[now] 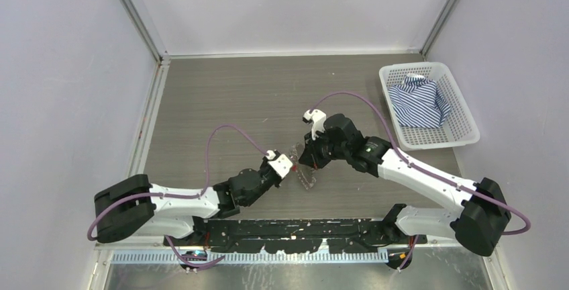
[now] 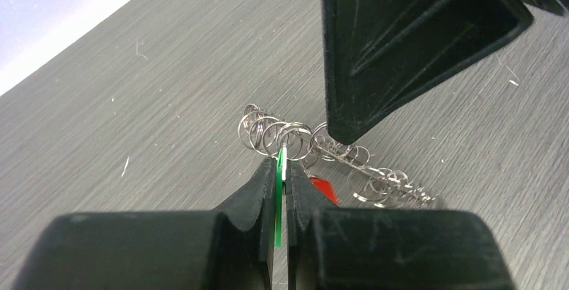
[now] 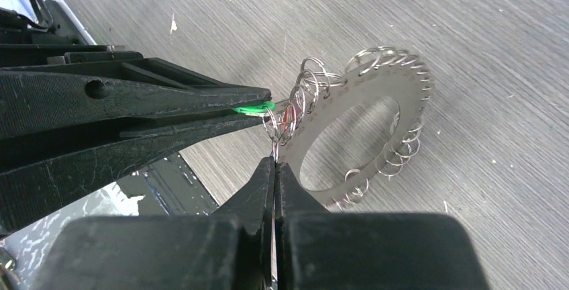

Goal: Remove the keys from the keyring

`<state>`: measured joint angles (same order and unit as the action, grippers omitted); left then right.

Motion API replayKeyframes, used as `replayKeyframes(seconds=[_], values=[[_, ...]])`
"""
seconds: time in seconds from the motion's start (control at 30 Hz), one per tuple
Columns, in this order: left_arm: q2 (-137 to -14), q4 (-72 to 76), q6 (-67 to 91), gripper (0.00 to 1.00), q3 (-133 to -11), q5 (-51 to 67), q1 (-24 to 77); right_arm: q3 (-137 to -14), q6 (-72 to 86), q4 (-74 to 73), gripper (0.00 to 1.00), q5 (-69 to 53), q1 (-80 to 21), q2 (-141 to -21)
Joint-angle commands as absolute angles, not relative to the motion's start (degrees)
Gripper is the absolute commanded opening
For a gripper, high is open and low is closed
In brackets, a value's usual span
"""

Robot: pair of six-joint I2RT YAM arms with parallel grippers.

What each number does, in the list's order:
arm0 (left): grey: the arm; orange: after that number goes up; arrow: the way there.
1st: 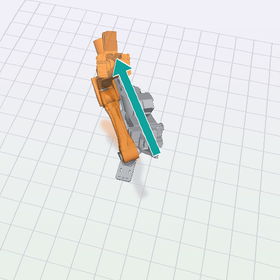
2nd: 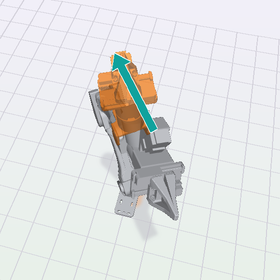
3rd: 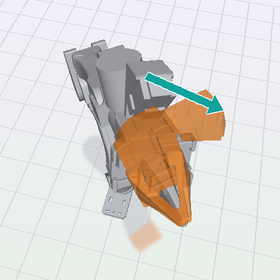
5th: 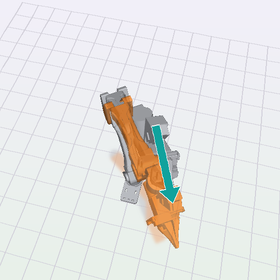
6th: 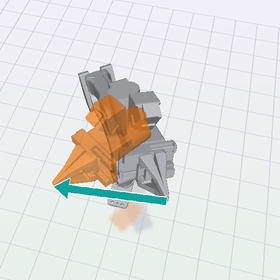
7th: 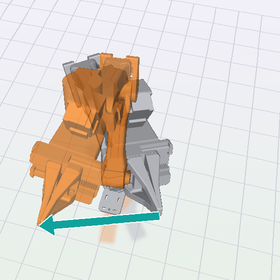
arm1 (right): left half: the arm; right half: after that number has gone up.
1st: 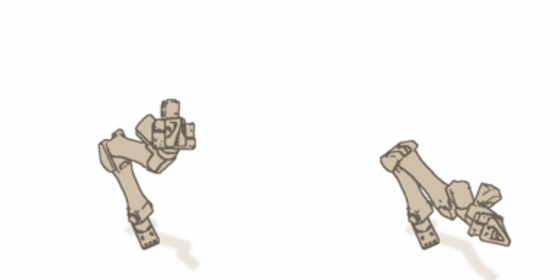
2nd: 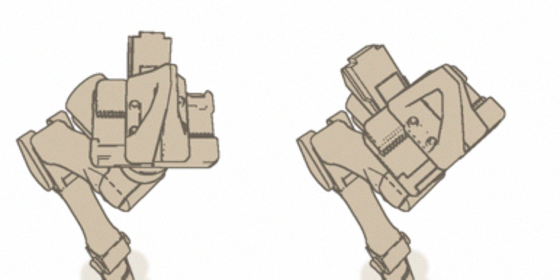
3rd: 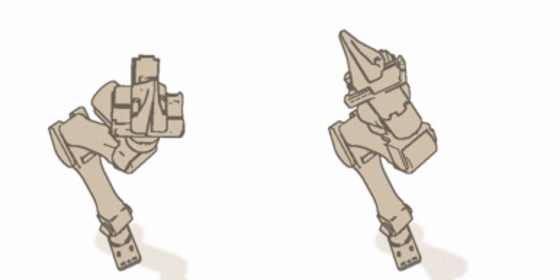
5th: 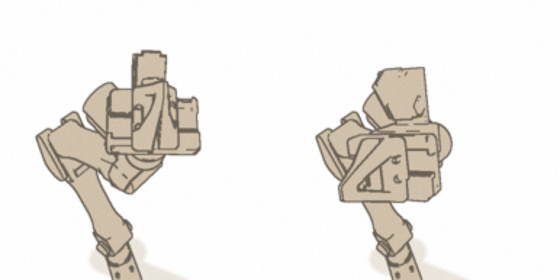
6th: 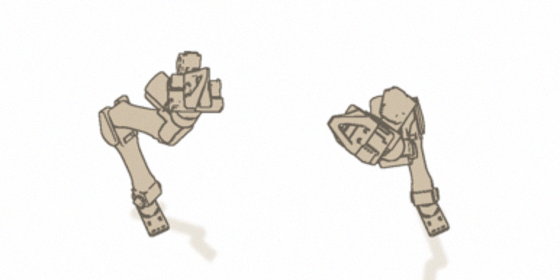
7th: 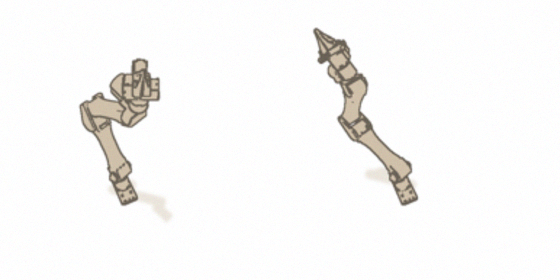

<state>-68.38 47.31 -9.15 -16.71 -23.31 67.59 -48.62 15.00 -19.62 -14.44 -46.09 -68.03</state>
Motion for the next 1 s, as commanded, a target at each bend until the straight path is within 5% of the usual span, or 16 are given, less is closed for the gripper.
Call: replayKeyframes(seconds=[0.0, 0.97], values=[[-69.14, 40.35, -5.48, 0.0, -20.4, -31.33, 67.2, -45.85, 16.72, -16.37, 0.01, -10.83, -46.13, -64.19], [-67.56, 34.8, -9.01, 0.0, -24.46, -14.77, 67.23, -41.02, 20.71, -10.63, 0.15, -11.95, -46.07, -64.06]])
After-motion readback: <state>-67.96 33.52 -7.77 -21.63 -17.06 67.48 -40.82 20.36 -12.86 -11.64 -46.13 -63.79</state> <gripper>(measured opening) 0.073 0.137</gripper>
